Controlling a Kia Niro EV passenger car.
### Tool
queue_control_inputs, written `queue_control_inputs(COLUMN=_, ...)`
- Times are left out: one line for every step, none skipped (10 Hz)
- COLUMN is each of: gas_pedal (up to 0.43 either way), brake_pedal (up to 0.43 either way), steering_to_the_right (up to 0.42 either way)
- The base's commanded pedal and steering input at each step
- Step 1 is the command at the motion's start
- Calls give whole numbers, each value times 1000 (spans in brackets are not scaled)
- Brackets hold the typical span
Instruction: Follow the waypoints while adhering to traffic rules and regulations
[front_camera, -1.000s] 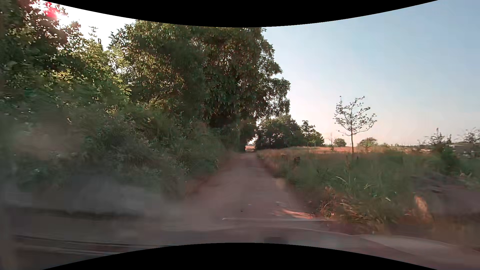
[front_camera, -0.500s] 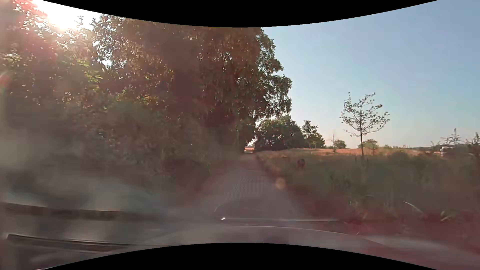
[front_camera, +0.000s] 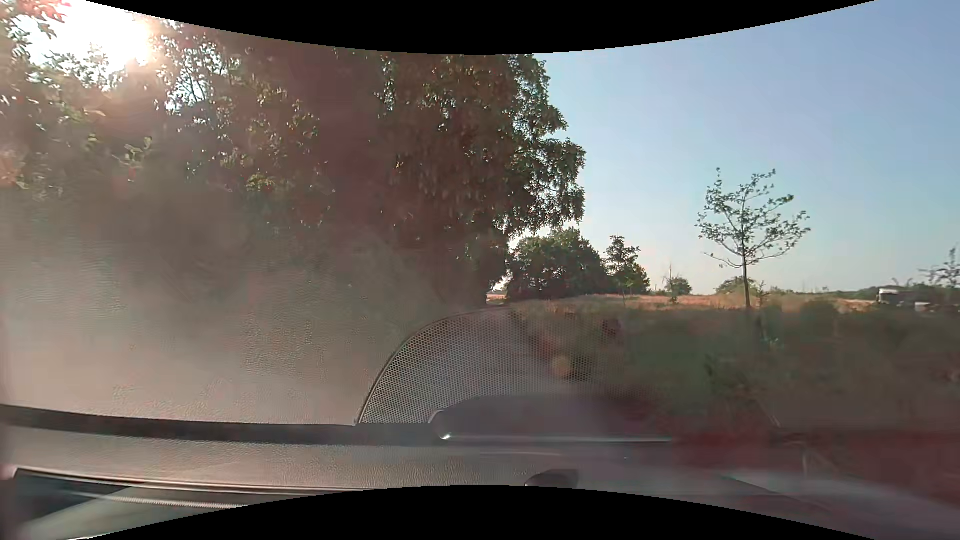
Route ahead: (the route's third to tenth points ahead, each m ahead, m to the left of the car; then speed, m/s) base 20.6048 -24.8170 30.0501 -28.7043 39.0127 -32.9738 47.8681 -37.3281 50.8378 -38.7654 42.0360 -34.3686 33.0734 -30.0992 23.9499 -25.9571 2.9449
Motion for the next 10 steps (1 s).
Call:
queue_control_inputs(gas_pedal=28, brake_pedal=0, steering_to_the_right=5)
queue_control_inputs(gas_pedal=28, brake_pedal=0, steering_to_the_right=4)
queue_control_inputs(gas_pedal=28, brake_pedal=0, steering_to_the_right=4)
queue_control_inputs(gas_pedal=20, brake_pedal=0, steering_to_the_right=0)
queue_control_inputs(gas_pedal=20, brake_pedal=0, steering_to_the_right=-3)
queue_control_inputs(gas_pedal=20, brake_pedal=0, steering_to_the_right=-9)
queue_control_inputs(gas_pedal=20, brake_pedal=0, steering_to_the_right=-16)
queue_control_inputs(gas_pedal=20, brake_pedal=0, steering_to_the_right=-18)
queue_control_inputs(gas_pedal=20, brake_pedal=0, steering_to_the_right=-19)
queue_control_inputs(gas_pedal=20, brake_pedal=0, steering_to_the_right=-20)
